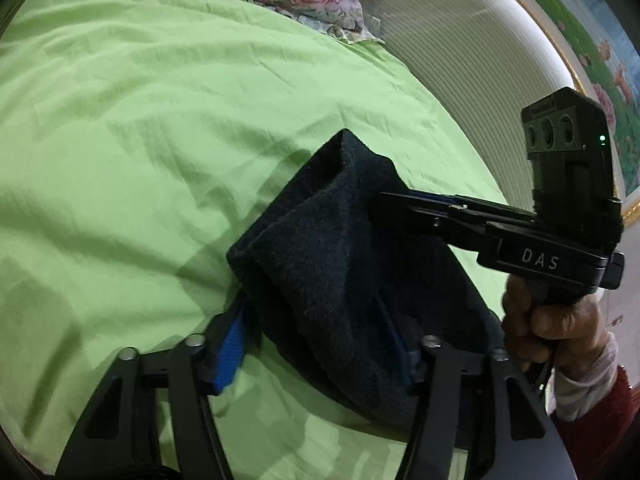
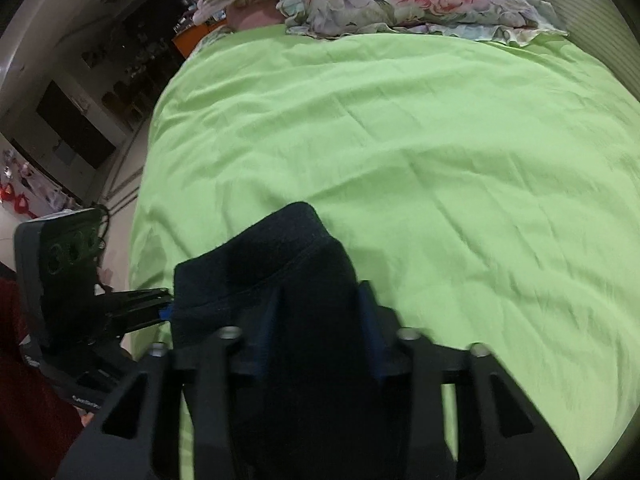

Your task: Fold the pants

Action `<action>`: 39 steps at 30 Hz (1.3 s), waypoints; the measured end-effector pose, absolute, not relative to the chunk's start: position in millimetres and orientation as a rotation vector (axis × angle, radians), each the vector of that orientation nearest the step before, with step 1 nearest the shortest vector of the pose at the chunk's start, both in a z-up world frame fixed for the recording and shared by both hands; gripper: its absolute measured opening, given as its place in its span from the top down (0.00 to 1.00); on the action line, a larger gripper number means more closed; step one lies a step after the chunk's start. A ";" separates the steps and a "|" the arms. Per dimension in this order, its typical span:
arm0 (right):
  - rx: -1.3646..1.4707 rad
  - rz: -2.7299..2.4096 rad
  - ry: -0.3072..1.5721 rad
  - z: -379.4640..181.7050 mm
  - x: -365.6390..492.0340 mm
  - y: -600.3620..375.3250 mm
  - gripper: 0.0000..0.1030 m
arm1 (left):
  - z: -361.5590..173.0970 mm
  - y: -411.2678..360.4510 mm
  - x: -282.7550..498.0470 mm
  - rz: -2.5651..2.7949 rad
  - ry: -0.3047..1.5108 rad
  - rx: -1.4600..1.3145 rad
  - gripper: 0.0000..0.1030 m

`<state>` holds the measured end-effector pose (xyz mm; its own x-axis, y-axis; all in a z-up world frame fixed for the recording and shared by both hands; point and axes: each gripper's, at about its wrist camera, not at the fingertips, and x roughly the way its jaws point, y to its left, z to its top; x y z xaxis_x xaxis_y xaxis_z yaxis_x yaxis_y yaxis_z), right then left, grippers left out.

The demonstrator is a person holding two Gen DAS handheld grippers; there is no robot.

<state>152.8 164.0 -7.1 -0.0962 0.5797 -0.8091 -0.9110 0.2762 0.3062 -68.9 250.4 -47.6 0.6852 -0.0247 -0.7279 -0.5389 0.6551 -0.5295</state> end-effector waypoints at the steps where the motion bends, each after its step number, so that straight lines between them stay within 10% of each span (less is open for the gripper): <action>1: -0.388 1.313 1.055 -5.0 152.7 160.8 0.77 | -48.2 252.1 -69.8 0.333 0.765 -0.823 0.63; 9: -0.247 1.312 0.974 18.9 144.6 122.0 0.83 | -24.4 246.7 -71.2 0.252 0.704 -0.831 0.76; 39: 0.271 0.975 0.704 77.0 91.7 -167.0 0.84 | 100.1 15.9 -21.2 -0.255 0.665 -0.566 0.77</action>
